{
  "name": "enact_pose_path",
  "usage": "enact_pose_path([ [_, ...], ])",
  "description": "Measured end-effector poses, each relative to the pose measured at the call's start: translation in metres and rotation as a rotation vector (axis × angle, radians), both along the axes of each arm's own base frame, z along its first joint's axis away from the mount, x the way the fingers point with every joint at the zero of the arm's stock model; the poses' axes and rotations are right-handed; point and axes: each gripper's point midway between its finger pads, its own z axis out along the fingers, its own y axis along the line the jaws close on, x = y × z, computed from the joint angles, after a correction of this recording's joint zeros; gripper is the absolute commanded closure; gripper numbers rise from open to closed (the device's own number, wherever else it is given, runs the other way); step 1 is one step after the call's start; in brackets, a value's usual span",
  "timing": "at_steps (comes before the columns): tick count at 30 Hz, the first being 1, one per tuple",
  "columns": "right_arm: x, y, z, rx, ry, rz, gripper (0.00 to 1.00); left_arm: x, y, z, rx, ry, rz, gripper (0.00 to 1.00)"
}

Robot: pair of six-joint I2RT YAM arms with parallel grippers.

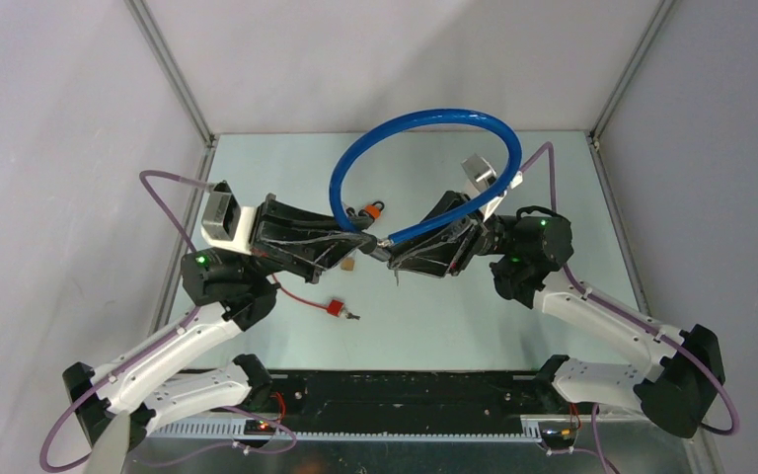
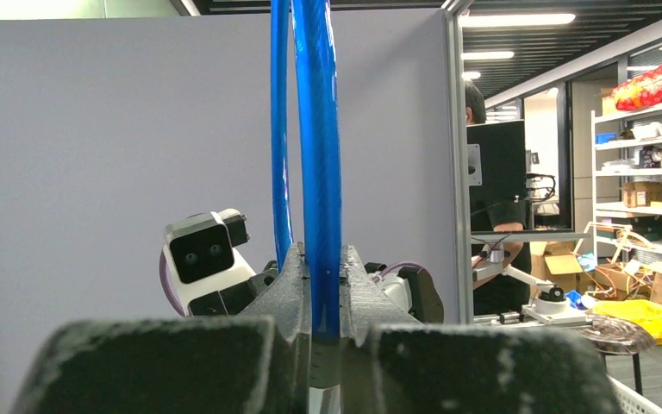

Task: Lock with the key
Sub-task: Lock the lock.

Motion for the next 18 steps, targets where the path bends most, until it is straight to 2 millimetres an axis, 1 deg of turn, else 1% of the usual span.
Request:
enact_pose_path([
  [2, -0.001, 0.001, -0.001, -0.005, -0.004, 0.003, 0.84, 0.000, 0.000, 0.000, -0.001, 0.004, 0.000, 1.00],
  [4, -0.001, 0.002, -0.002, -0.008, -0.008, 0.001, 0.97, 0.000, 0.000, 0.000, -0.001, 0.007, -0.003, 1.00],
  [6, -0.002, 0.003, -0.003, -0.010, -0.011, 0.000, 1.00, -0.001, 0.001, 0.001, -0.002, 0.010, -0.002, 1.00],
  [11, -0.003, 0.003, 0.001, -0.004, -0.027, -0.030, 1.00, 0.004, 0.005, 0.004, -0.020, 0.046, 0.026, 1.00],
  [18, 0.003, 0.007, 0.003, -0.007, -0.016, -0.160, 1.00, 0.017, 0.016, 0.003, -0.067, 0.115, 0.103, 1.00],
])
